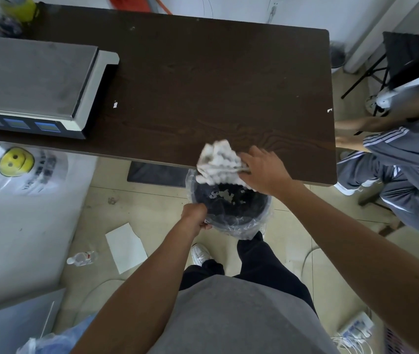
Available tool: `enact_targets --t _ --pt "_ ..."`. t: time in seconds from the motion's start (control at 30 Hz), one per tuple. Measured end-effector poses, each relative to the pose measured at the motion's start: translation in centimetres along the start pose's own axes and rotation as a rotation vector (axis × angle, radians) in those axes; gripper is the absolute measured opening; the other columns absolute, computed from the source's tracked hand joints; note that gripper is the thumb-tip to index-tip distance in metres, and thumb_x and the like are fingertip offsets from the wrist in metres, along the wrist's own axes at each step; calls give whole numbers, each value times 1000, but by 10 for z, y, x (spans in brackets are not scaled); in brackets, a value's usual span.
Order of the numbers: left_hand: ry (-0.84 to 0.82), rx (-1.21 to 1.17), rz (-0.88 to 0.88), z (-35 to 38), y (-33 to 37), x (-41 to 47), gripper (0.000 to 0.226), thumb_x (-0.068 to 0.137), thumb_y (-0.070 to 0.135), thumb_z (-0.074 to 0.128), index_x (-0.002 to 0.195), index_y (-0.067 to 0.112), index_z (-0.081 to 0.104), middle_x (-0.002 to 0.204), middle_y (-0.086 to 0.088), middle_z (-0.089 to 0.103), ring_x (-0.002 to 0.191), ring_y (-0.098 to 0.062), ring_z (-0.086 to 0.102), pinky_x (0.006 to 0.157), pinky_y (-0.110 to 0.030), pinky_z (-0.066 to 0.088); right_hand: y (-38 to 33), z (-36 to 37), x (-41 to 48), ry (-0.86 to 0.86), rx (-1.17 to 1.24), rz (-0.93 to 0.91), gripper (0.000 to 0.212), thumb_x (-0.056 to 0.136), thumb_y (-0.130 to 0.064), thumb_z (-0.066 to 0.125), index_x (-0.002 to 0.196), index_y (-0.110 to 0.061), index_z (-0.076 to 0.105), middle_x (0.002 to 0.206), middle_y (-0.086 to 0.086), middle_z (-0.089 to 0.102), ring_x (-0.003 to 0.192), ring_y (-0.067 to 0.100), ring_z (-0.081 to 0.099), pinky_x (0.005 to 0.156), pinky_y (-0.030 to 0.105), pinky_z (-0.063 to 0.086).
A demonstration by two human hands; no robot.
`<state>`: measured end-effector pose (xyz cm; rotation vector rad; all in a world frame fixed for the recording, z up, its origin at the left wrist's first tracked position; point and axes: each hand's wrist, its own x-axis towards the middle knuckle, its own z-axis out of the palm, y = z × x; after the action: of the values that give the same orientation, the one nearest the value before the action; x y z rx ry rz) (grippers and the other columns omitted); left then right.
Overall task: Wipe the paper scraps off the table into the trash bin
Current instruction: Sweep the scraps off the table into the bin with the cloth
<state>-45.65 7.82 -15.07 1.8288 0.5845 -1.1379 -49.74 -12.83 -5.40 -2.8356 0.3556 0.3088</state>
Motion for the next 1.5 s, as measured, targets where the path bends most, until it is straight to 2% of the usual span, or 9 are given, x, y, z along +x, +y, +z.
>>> enact_targets --t 0.1,0.33,0.4,0.57,0.7,0.87,1.07,1.3,1.5 --pt "9 -16 1 -1 1 -1 34 91 -3 47 123 -2 58 118 -24 65 70 -31 65 43 -25 53 6 4 -1 -114 -1 57 49 90 -36 58 138 -27 52 116 7 53 111 33 55 93 43 41" --pt "6 -21 -4 0 1 -3 36 92 -2 47 126 -4 57 111 -24 68 66 -29 67 41 -25 52 6 -1 1 211 73 -18 25 85 -35 62 104 -18 65 89 3 52 86 32 59 77 39 39" --pt "12 -24 -3 1 1 -4 36 92 -2 46 127 -4 56 109 -24 68 63 -28 67 41 -25 52 10 3 0 226 35 4 29 86 -37 61 107 -17 64 92 6 55 87 33 59 77 40 41" --pt "11 -7 5 3 2 -6 37 91 -3 46 126 -4 58 114 -25 67 66 -30 67 42 -25 52 23 9 -5 88 71 110 31 89 -38 58 110 -15 61 97 10 54 94 36 59 83 45 45" --pt "0 7 13 6 5 -9 36 90 -4 46 124 -4 59 113 -23 68 73 -31 68 43 -25 53 40 -8 -8 145 156 201 34 90 -37 53 119 -19 58 103 8 54 99 34 58 87 45 46" --pt "-28 29 17 17 10 -12 33 93 -3 44 123 -2 57 118 -22 64 81 -31 67 44 -26 53 91 -26 -25 182 97 432 42 95 -44 49 125 -15 52 118 17 53 108 40 55 89 45 45" --pt "-65 27 22 35 16 -16 30 95 0 43 122 0 57 115 -19 65 83 -29 67 46 -28 55 143 -23 -49 209 132 691 49 95 -41 49 133 -9 46 126 24 48 112 45 52 89 49 46" --pt "-47 39 7 39 20 -17 28 95 -1 44 120 1 58 111 -17 64 75 -26 66 48 -30 57 133 -2 -50 224 98 734 45 92 -32 53 124 -1 47 125 28 46 114 47 48 89 49 44" --pt "-41 23 -12 37 22 -14 22 95 -3 43 112 2 55 93 -12 59 79 -29 66 60 -35 61 119 -3 -45 213 60 759 46 93 -33 54 126 -3 46 134 27 41 117 46 47 88 49 45"
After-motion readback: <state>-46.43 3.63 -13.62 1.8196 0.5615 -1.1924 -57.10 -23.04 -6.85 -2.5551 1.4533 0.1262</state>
